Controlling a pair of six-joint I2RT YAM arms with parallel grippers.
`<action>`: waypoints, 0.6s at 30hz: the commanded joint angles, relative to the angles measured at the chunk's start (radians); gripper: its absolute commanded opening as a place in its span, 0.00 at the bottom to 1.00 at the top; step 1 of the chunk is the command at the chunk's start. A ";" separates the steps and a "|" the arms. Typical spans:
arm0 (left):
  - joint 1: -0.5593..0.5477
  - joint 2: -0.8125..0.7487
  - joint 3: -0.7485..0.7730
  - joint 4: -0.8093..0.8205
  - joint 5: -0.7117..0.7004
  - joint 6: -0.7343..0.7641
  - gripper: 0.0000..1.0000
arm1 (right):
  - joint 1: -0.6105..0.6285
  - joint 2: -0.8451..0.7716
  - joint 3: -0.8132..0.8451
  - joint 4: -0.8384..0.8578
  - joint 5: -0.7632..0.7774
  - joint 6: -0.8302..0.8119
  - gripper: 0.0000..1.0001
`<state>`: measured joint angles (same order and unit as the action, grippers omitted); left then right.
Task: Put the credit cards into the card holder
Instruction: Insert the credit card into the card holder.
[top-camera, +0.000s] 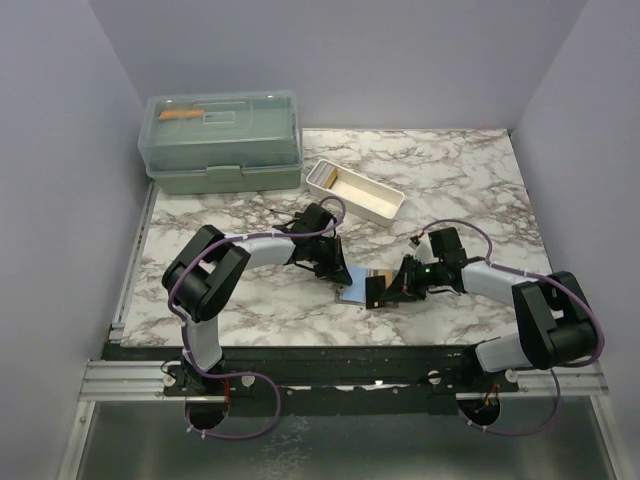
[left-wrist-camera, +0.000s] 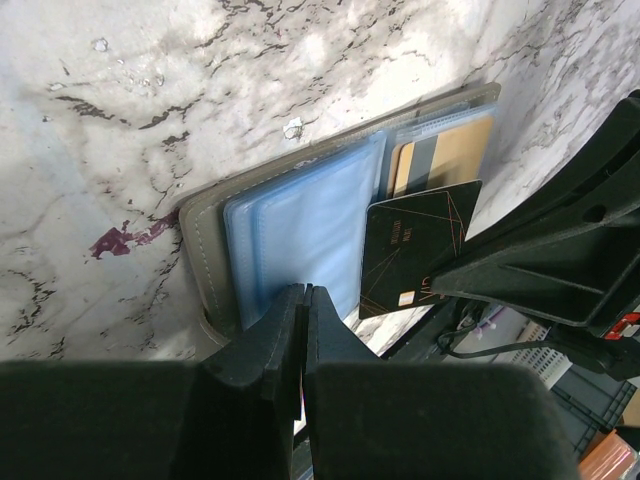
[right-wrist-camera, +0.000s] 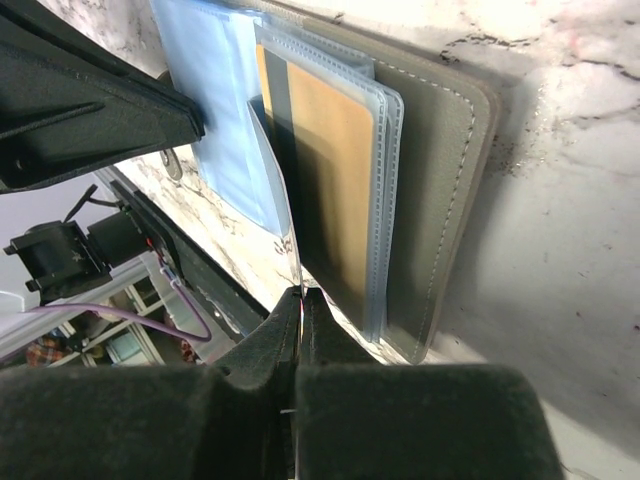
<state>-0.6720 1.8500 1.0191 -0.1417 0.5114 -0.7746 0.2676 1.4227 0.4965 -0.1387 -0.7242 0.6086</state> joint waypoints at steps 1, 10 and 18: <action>-0.001 0.011 -0.003 -0.062 -0.085 0.043 0.05 | -0.007 -0.006 0.013 -0.041 0.038 -0.016 0.00; -0.002 0.012 -0.001 -0.061 -0.083 0.043 0.04 | -0.007 0.074 0.053 -0.016 0.007 -0.035 0.00; -0.012 0.021 0.004 -0.061 -0.088 0.043 0.04 | -0.007 0.139 0.107 -0.034 -0.008 -0.078 0.00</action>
<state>-0.6765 1.8500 1.0210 -0.1452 0.5079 -0.7723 0.2665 1.5314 0.5766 -0.1448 -0.7429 0.5735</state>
